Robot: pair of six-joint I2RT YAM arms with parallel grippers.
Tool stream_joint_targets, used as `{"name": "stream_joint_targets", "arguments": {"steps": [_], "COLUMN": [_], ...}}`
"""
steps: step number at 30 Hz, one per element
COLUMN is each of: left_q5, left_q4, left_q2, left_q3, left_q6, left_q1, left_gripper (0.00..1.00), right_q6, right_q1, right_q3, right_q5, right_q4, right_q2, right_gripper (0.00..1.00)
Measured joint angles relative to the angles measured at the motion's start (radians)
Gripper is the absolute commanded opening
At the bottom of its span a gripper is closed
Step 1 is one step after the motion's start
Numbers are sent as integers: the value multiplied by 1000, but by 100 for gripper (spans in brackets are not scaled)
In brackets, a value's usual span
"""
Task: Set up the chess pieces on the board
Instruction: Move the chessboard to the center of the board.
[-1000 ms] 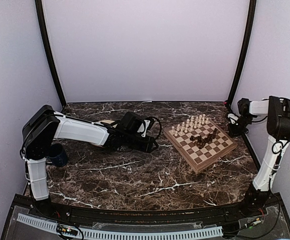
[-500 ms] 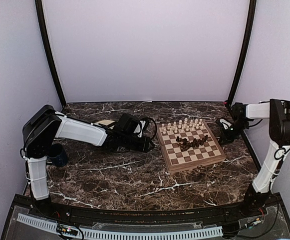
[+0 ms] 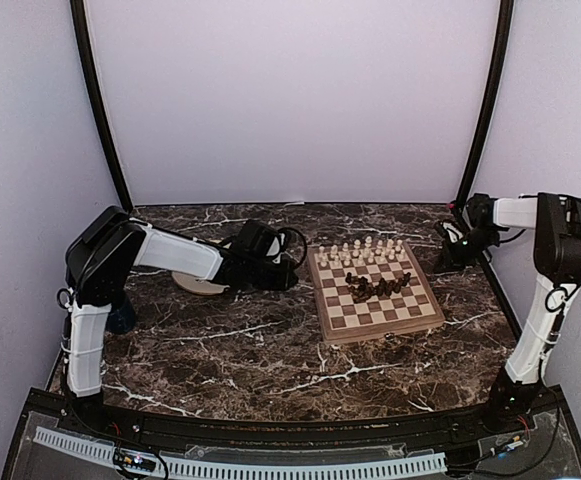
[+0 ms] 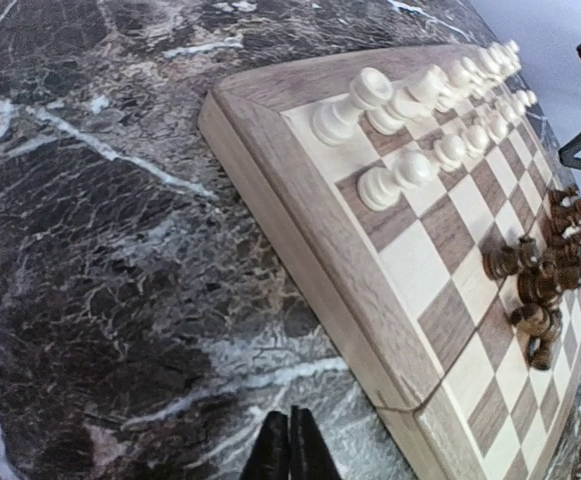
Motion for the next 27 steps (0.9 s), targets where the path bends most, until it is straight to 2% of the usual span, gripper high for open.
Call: {"name": "stream_joint_targets", "arguments": {"steps": [8,21,27], "left_q5": [25,82,101], "left_q4": [-23,-31,11], "left_q2": [103,119,84], "left_q3": [119,127,53], "left_q6": [-11,-16,-23], "left_q1": [1,1,1], "left_gripper": [0,0,0], "right_q6": [43,49,37], "right_q1": [-8,39,63], "right_q3": [76,5,-80], "right_q5": [7,-74,-94], "right_q4": [43,99,127], "right_q2": [133,106,56], "right_gripper": [0,0,0]}}
